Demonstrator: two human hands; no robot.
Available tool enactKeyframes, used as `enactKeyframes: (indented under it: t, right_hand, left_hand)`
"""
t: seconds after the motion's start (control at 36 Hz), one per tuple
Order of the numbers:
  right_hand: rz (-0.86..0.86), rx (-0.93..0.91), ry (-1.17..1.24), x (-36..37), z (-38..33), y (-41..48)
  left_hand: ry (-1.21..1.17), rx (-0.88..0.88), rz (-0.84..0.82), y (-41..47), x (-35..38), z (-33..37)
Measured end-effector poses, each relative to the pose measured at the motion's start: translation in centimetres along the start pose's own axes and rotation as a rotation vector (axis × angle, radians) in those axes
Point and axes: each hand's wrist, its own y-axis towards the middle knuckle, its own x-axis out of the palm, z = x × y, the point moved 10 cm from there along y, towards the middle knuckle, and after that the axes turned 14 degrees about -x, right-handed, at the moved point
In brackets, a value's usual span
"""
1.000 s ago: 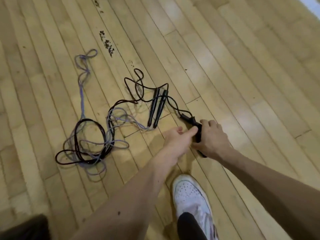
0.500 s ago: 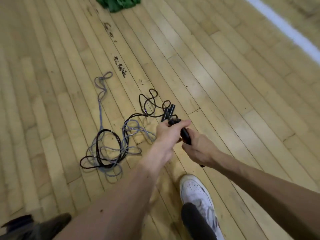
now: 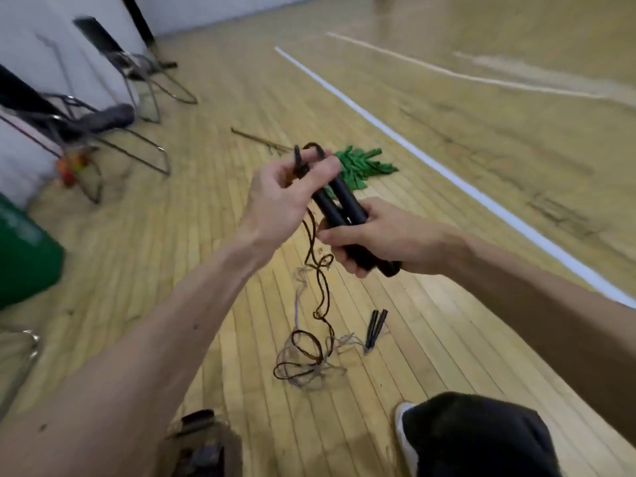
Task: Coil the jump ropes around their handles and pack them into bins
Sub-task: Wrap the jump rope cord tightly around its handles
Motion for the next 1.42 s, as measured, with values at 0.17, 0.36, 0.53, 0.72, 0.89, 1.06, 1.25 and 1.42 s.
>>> enactKeyframes:
  t: [0.17,0.36,0.53,0.72,0.89,1.06,1.25,1.42]
  right_hand:
    - [-0.119,-0.101,0.054,7.3,-7.5,-4.7]
    - [-0.22,-0.121,0.085,13.2,-8.2,-8.9]
    - [-0.231,0.019,0.12,16.8,-5.4,-11.5]
    - [-0.245,0.168,0.254,19.8,-0.6,-13.1]
    - [-0.359,0.24,0.329,21.6,3.0,-13.3]
    - [-0.406,0.359,0.381,22.8,7.2,-14.5]
    - [-0.465,0.555,0.432,24.1,10.4,-16.7]
    - [-0.546,0.647,0.356,24.3,12.0,-18.4]
  left_hand:
    - [0.65,0.633,0.289,-12.6,-4.6,10.6]
    - [1.081,0.644,0.474,-20.7,-5.9,10.9]
    - [0.734,0.067,0.256,-22.2,-8.4,3.4]
    - [1.006,-0.094,0.169,-24.6,-6.4,-3.6]
    - [0.554,-0.033,0.233,-24.1,-6.8,-7.2]
    - [0.246,-0.199,0.071,-23.9,-3.9,-13.8]
    - [0.098,-0.331,0.07,-25.2,-3.9,-19.3]
    - [0.062,-0.361,0.115,-25.5,-4.5,-21.0]
